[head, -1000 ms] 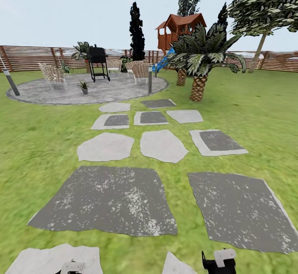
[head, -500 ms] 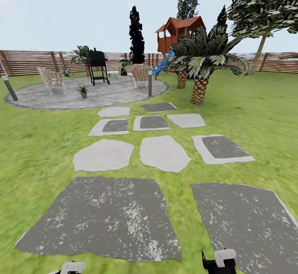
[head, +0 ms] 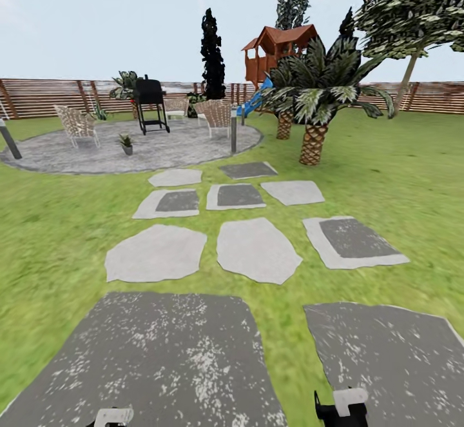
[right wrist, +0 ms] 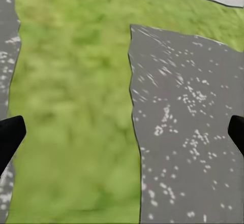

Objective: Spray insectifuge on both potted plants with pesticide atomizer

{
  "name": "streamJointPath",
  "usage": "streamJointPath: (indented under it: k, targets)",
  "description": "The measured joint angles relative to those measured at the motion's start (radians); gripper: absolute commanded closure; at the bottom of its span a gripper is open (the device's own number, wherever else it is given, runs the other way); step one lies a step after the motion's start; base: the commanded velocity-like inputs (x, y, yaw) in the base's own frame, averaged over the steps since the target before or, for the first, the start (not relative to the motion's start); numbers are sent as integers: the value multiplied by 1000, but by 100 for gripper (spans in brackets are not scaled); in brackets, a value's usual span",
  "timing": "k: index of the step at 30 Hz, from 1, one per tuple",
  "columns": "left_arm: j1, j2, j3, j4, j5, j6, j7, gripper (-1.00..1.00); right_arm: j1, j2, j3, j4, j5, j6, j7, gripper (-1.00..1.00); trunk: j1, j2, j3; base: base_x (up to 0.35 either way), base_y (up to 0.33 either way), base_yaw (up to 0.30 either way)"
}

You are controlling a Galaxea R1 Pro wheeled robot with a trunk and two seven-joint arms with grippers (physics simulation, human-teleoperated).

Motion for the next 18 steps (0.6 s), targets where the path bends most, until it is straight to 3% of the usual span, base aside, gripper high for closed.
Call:
streamJointPath:
  k: [18]
  targets:
    - [0, 0, 1, 0, 0, 0, 0, 100, 0, -1, 0, 0, 0, 0, 0, -100, 0, 0, 0, 338, 5, 0]
